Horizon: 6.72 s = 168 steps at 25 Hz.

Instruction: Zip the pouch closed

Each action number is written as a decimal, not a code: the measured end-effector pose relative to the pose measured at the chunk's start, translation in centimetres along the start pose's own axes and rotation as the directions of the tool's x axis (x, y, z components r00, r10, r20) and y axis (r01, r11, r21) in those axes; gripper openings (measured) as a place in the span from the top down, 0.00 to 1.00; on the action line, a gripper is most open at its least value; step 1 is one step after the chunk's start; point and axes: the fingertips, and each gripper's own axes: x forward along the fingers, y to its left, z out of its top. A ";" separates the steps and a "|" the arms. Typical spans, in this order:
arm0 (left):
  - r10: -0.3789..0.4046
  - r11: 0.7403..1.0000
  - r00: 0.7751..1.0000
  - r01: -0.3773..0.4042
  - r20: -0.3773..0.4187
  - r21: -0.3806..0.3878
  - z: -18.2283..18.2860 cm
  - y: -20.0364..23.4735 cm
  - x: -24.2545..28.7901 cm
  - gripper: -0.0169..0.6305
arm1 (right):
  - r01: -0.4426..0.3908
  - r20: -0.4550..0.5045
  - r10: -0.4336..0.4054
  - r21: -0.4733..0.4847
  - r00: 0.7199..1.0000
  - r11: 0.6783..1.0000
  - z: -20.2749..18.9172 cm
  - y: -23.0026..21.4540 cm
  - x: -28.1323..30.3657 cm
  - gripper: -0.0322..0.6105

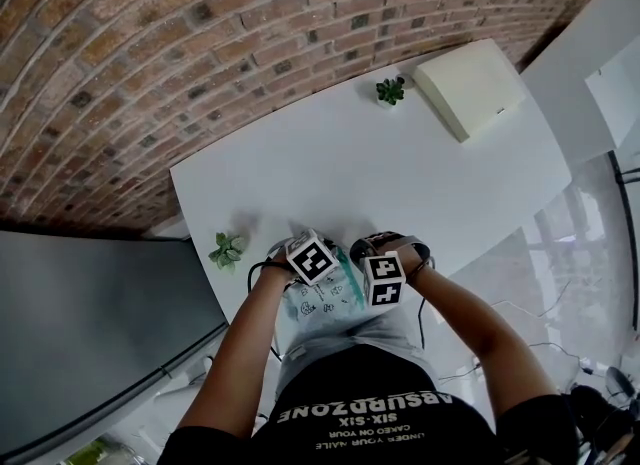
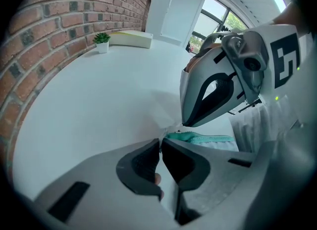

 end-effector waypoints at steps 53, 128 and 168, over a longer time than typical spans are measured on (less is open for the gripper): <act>0.032 0.999 0.999 -0.032 -0.005 0.009 0.1 -0.1 -0.2 0.94 | 0.004 -0.025 -0.001 0.123 1.000 0.992 0.1 0.5 -0.3 0.95; 0.060 0.997 0.998 -0.061 0.009 0.043 0.0 -0.1 -0.2 0.94 | -0.210 -0.008 0.211 0.049 0.977 0.976 -0.4 6.4 -1.5 0.95; 0.138 0.990 0.989 -0.136 -0.053 0.035 -0.1 -0.1 0.1 0.94 | -0.196 -0.043 0.201 0.085 0.979 0.977 -0.8 9.6 -2.1 0.95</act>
